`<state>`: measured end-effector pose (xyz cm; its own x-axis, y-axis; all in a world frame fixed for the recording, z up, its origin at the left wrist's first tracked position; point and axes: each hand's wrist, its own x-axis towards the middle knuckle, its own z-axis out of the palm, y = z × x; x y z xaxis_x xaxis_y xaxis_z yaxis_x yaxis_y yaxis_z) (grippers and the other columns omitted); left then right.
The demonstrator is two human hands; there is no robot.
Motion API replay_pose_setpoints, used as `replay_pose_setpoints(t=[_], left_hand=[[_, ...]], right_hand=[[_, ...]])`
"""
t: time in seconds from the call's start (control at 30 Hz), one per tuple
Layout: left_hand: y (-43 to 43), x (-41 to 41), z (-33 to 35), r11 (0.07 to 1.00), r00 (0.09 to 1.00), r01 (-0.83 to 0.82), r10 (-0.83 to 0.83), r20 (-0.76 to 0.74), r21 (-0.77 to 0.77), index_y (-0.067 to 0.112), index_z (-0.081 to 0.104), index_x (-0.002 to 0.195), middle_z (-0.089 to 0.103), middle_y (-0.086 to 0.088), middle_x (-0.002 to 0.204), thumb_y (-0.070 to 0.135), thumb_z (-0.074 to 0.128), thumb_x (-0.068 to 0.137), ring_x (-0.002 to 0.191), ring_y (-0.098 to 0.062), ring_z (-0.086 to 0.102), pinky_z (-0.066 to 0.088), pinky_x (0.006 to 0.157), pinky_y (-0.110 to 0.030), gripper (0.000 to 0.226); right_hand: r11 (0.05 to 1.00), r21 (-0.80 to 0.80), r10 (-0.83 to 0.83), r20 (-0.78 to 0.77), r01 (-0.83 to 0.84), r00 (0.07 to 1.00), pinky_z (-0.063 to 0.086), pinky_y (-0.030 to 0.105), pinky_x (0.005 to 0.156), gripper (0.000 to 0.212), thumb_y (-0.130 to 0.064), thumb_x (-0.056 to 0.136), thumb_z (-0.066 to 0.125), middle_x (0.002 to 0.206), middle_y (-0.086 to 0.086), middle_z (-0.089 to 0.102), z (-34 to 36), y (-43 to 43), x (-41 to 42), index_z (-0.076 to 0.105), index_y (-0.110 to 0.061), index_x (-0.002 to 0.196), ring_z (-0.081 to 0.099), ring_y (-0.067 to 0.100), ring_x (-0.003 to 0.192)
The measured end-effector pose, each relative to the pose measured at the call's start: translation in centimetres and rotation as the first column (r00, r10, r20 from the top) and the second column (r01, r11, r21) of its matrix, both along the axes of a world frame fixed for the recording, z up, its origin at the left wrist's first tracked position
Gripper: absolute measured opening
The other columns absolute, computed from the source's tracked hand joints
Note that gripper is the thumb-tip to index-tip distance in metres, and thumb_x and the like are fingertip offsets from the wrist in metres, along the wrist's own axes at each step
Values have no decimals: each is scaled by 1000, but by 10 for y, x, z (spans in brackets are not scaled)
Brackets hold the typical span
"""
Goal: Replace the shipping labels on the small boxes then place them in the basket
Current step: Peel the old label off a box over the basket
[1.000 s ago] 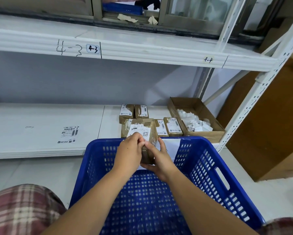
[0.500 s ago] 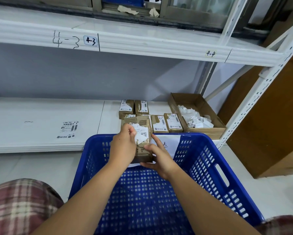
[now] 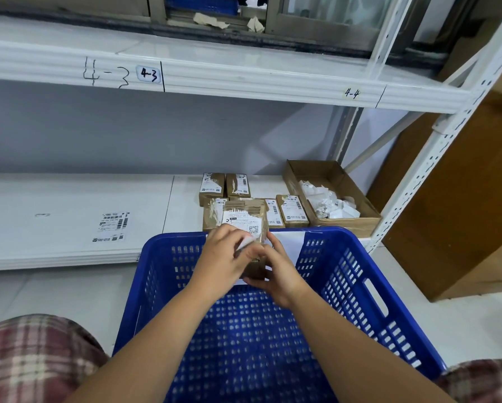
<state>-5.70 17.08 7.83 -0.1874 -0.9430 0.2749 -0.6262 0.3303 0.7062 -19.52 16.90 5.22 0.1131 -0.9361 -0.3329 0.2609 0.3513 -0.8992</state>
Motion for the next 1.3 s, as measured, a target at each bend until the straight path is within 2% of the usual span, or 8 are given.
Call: replay_pose_setpoints(t=[0.1, 0.23, 0.4, 0.53, 0.67, 0.83, 1.03, 1.3], left_hand=[[0, -5, -5, 988, 991, -99, 108, 78, -116, 15, 63, 104, 47, 7, 105, 50, 62, 82, 104, -8, 34, 33, 89, -23, 41], [3, -13, -4, 991, 982, -130, 126, -138, -21, 25, 68, 98, 44, 13, 115, 31, 70, 82, 118, -6, 30, 28, 100, -23, 17], [0, -11, 0, 991, 970, -136, 135, -200, 9, 11, 68, 106, 48, 13, 119, 19, 65, 88, 119, -6, 40, 34, 98, -19, 20], [0, -11, 1, 988, 964, -153, 156, -214, 29, 12, 67, 107, 56, 9, 123, 19, 60, 91, 119, -9, 47, 40, 103, -29, 18], [0, -11, 1, 987, 955, -152, 162, -247, 58, 14, 66, 108, 58, 8, 123, 19, 58, 92, 110, -1, 46, 41, 99, -24, 19], [-1, -18, 2, 974, 904, -147, 202, -378, 171, 20, 65, 108, 56, 13, 111, 18, 55, 94, 108, -6, 50, 51, 93, -37, 17], [-5, -22, 2, 962, 879, -167, 244, -410, 215, 28, 62, 103, 63, 3, 115, 20, 51, 96, 105, -13, 56, 47, 71, -18, 16], [-3, -22, -5, 934, 846, -265, 344, -406, 239, 19, 61, 98, 66, 4, 101, 25, 49, 96, 93, -17, 61, 53, 80, -43, 13]], right_hand=[[1000, -4, -10, 35, 10, 999, 58, 40, 81, 53, -22, 94, 57, 111, 11, 68, -1, 0, 1, 41, -40, 141, 65, 24, 102], [1000, -15, -24, 114, 26, 993, 55, 42, 83, 54, -16, 94, 50, 117, 12, 64, 1, 0, 4, 40, -40, 141, 66, 24, 99], [999, 11, -35, 218, 34, 975, 55, 46, 90, 48, -21, 95, 55, 129, 12, 60, 1, 2, 5, 47, -40, 138, 63, 27, 110], [999, 8, -48, 121, 48, 991, 55, 46, 92, 51, -33, 93, 62, 123, 8, 64, 2, 5, 8, 43, -40, 140, 66, 25, 106], [997, -12, -78, 74, 79, 994, 56, 47, 90, 53, -33, 92, 63, 118, 8, 65, 5, 8, 6, 41, -39, 140, 66, 24, 102], [994, -39, -105, 6, 105, 994, 55, 50, 92, 51, -29, 95, 58, 114, 7, 65, 5, 8, 3, 37, -37, 141, 67, 24, 102], [994, -67, -92, -102, 86, 990, 58, 45, 86, 58, -28, 93, 61, 120, 6, 64, 12, 0, -6, 32, -40, 142, 70, 24, 98], [998, -46, -49, -185, 41, 982, 59, 43, 82, 59, -29, 92, 61, 113, 3, 67, 9, -3, -4, 32, -38, 142, 70, 20, 93]])
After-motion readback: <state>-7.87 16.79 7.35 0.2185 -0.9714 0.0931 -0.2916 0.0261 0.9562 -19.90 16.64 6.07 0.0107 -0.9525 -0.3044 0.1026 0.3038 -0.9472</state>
